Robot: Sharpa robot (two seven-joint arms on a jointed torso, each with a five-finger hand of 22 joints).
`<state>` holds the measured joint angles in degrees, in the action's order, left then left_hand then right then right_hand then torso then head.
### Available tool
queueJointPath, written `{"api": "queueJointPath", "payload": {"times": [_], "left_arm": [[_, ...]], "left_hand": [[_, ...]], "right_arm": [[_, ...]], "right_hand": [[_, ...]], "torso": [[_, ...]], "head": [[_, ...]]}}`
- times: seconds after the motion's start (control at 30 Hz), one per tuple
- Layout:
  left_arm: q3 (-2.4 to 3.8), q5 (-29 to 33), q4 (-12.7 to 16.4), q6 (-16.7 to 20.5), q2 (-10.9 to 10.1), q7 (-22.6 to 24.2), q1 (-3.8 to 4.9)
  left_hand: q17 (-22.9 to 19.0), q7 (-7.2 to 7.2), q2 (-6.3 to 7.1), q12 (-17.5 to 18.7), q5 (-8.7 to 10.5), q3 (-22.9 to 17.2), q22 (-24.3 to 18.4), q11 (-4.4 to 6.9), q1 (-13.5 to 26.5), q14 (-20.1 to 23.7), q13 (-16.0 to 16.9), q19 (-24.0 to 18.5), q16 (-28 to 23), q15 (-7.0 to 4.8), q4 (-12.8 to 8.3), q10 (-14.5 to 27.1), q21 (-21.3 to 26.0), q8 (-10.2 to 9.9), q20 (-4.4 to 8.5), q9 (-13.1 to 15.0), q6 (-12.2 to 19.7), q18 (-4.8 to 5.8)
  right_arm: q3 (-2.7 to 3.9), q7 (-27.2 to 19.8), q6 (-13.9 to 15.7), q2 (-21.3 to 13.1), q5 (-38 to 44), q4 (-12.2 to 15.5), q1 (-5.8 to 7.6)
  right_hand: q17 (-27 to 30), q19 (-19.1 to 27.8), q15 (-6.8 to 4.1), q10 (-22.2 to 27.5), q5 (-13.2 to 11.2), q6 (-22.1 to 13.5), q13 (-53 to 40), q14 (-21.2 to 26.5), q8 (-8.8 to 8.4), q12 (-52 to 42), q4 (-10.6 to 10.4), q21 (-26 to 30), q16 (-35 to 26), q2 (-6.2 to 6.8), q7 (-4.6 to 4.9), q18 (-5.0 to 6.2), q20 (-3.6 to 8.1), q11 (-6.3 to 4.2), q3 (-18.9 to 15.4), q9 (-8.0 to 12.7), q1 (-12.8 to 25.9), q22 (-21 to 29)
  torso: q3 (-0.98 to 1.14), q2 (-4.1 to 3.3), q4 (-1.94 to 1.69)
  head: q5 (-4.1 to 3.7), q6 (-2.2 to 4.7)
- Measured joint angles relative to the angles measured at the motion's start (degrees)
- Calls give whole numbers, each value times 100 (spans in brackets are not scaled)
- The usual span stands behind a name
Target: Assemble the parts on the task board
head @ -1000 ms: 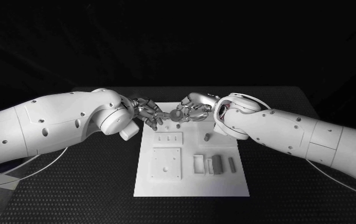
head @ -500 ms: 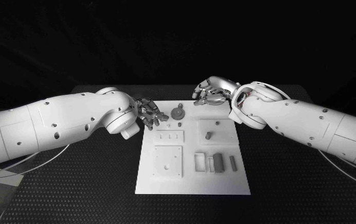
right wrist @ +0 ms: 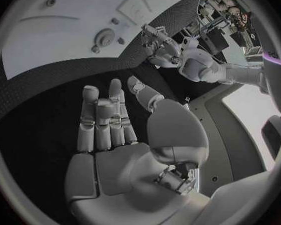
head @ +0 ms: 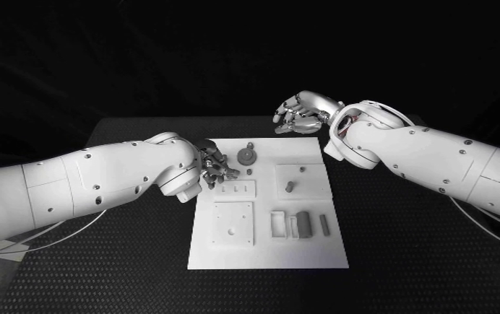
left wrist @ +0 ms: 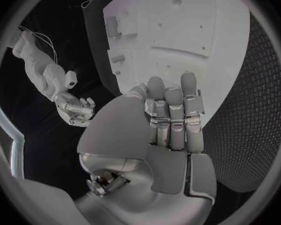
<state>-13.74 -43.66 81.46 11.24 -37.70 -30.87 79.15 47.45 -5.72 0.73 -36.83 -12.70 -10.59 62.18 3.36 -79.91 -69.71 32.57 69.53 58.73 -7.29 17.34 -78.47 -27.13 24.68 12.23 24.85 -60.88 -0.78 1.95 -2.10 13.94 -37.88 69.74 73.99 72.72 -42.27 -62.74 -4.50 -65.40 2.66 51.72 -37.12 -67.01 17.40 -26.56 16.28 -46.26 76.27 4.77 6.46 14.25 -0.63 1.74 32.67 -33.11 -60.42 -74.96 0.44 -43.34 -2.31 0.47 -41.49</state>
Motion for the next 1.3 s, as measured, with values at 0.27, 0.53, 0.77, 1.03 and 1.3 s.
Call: {"api": "queueJointPath", "payload": {"times": [0.27,0.53,0.77,1.03,1.3], "left_arm": [[0,-122,-57,-35,61,-34,-35],[3,-349,-110,-138,176,-69,-65],[4,-557,-197,-195,253,-84,-143],[3,-751,-280,-268,294,-107,-166],[4,-1014,-287,-400,348,-116,-210]], "left_hand": [[-365,59,4,-449,0,-45,276,119,172,-10,-33,69,540,-93,-21,-10,-118,118,110,3,14,1],[-534,112,18,-616,0,-53,403,178,261,-62,-66,150,780,-146,-29,-67,-155,134,191,46,-2,2],[-592,145,43,-682,1,-54,446,179,293,-101,-79,184,851,-185,-32,-68,-177,146,222,47,-34,2],[-672,162,-5,-776,2,-31,509,218,341,-123,-91,226,979,-207,-56,-107,-199,146,222,49,-51,2],[-725,169,-48,-815,12,1,554,238,382,-142,-103,238,1045,-227,-88,-128,-221,146,231,51,-58,2]], "right_arm": [[1,2,0,-2,-17,39,3],[2,5,-10,2,-23,73,3],[2,6,-22,9,-25,84,3],[2,8,-47,7,-26,86,3],[2,9,-74,19,-29,90,3]], "right_hand": [[0,0,1,0,0,-18,0,0,0,0,0,0,0,22,21,0,-1,0,0,0,-22,0],[-1,0,2,-1,0,-18,13,-1,-23,22,0,0,0,22,21,0,-1,0,0,1,-22,0],[-1,0,2,-1,0,-16,19,-1,-23,22,0,0,0,22,21,1,-1,0,0,1,-22,0],[-1,0,3,-1,0,-15,27,-2,-23,43,0,0,0,22,21,1,-1,-1,0,1,-22,0],[4,0,3,-2,0,-13,35,-2,-23,43,0,23,0,22,21,0,-1,-1,0,2,-22,0]], "torso": [[-9,-4,-17],[-9,-4,-15],[-9,-4,-14],[-8,-4,-10],[-7,-3,-14]], "head": [[-25,-50],[-30,-92],[-37,-141],[-51,-186],[-59,-219]]}}
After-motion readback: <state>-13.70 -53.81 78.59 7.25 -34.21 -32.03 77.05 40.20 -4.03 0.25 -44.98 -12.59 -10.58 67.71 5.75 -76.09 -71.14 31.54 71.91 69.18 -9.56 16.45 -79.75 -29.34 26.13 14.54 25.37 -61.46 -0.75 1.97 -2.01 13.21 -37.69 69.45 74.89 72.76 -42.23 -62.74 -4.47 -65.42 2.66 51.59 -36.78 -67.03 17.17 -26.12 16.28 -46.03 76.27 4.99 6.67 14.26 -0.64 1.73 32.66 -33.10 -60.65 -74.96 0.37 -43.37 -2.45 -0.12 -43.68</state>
